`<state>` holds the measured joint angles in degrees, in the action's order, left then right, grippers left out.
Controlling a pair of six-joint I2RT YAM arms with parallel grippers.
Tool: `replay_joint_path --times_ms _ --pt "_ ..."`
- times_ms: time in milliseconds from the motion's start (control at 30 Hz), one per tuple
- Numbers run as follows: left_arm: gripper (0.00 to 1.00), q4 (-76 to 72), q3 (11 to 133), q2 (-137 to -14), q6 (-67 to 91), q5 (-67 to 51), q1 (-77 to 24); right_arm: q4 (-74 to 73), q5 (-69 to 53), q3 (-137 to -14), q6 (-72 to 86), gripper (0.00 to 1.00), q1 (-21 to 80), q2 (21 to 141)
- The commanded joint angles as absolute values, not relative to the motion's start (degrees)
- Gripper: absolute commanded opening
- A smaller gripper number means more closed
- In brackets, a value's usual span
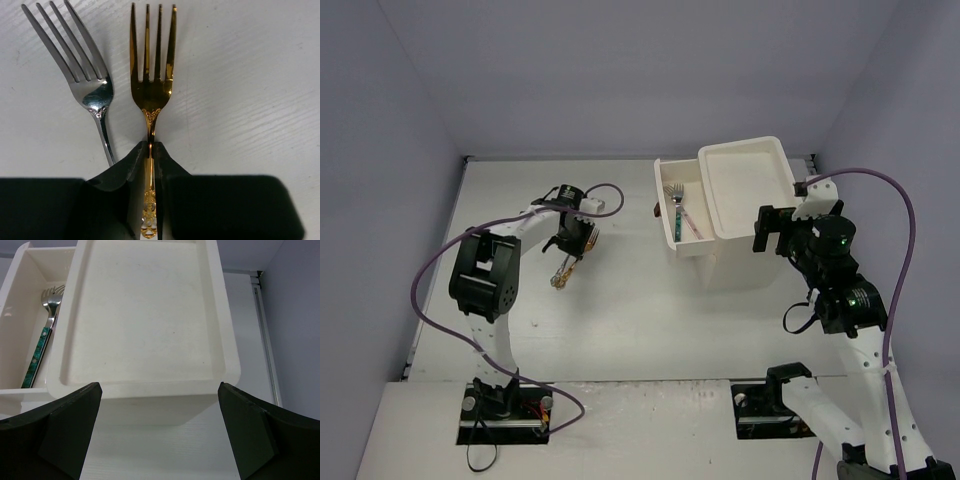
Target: Sort the eating utensils into containers
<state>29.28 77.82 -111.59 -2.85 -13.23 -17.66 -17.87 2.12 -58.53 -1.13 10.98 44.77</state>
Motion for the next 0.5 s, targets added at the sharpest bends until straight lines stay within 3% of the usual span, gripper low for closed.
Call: replay_joint_path --times_ms 0,200,467 --pt "0.02 27.6 78.8 -107.8 -1.1 -14.5 -18.6 -14.6 2.5 -58.6 -1.1 1.0 11.5 45.1" --pt "0.0 24.3 80.3 -96.3 9.6 -20.8 -18.7 -14.6 2.7 -58.8 -1.2 1.0 11.5 45.2" --pt "0.0 12.2 86.9 -86.4 38.4 -24.2 -22.5 -14.6 3.0 -59.3 -1.6 1.0 11.5 45.7"
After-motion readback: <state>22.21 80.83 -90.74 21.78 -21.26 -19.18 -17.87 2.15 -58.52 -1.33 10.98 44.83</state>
